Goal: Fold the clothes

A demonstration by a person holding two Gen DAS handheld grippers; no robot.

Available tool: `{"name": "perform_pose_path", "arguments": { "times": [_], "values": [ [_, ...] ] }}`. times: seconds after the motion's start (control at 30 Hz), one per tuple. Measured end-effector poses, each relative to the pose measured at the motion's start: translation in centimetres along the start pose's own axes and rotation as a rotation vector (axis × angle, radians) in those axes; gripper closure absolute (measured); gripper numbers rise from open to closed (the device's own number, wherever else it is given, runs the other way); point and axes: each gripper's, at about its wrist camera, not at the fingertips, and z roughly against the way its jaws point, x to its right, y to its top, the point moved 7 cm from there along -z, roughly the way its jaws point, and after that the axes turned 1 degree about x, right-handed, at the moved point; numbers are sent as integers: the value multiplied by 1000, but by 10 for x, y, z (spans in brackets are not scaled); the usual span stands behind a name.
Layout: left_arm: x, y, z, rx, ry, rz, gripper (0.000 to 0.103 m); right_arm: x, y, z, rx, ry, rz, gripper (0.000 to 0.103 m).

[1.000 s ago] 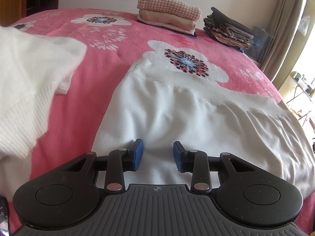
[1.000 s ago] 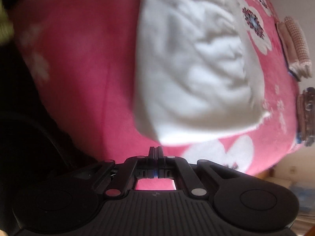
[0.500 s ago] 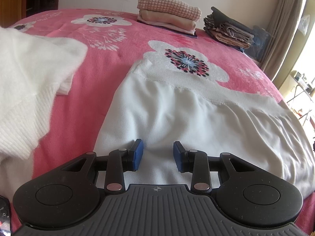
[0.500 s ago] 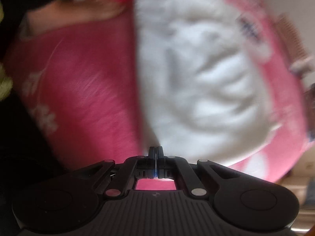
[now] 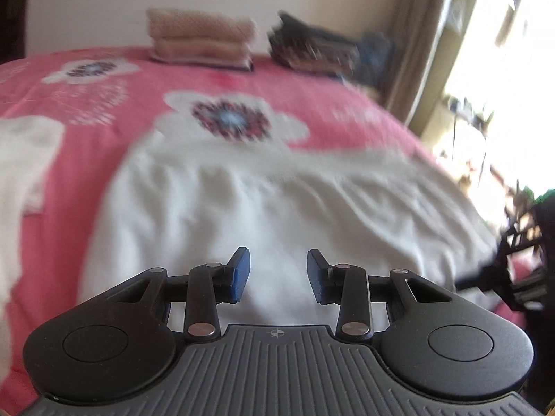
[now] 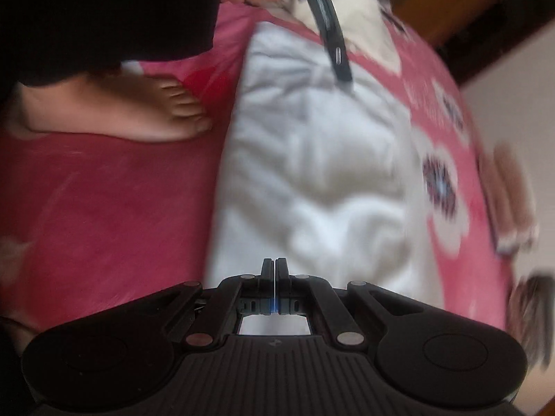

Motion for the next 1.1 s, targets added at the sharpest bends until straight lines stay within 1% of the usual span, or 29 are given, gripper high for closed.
{"name": "perform_pose_path", "arguments": {
  "times": [0.07, 0.17, 0.27, 0.3, 0.37, 0.47, 0.53, 0.57, 0.63, 0.7, 0.77, 0.8, 0.87, 0.93, 1.0, 1.03, 1.1],
  "values": [
    [-2, -9, -8, -28, 5, 11, 67, -9, -3, 2, -17, 40, 23, 103],
    [-11, -13, -9, -26, -19, 55, 67, -23, -7, 5, -42, 101, 58, 103],
    [-12, -12, -10, -29, -25, 51, 67, -37, -11, 8, -67, 161, 92, 103],
    [-12, -12, -11, -31, -23, 47, 67, -37, -9, 9, -61, 159, 94, 103],
    [-10, -12, -11, -36, -17, 46, 67, -21, 10, 8, -6, 93, 73, 103],
    [-9, -12, -8, -38, -12, 41, 67, 2, 40, -18, 80, -48, 80, 103],
    [-10, -11, -7, -38, -10, 41, 67, 8, 49, -46, 72, -112, 123, 103],
    [-11, -11, -6, -36, -11, 44, 67, 5, 48, -54, 55, -101, 139, 103],
    [-13, -12, -6, -34, -14, 52, 67, -10, 41, -55, 35, -18, 169, 103],
    [-14, -12, -7, -35, -17, 56, 67, -37, 34, -35, 42, 103, 214, 103],
    [-15, -12, -8, -39, -20, 57, 67, -63, 25, -12, 21, 243, 263, 103],
    [-15, -12, -9, -40, -21, 57, 67, -68, 22, -6, 17, 254, 271, 103],
    [-15, -11, -9, -44, -20, 53, 67, -57, 25, -5, 30, 172, 241, 103],
    [-14, -10, -8, -46, -15, 50, 67, -23, 33, -19, 31, 31, 127, 102],
    [-14, -10, -6, -44, -7, 49, 67, 7, 35, -35, 14, -72, 26, 102],
    [-15, -10, -5, -43, -2, 50, 67, 17, 32, -43, -2, -100, -8, 102],
    [-18, -11, -3, -41, 8, 54, 67, 11, 20, -48, -49, -89, -4, 102]
  ]
}}
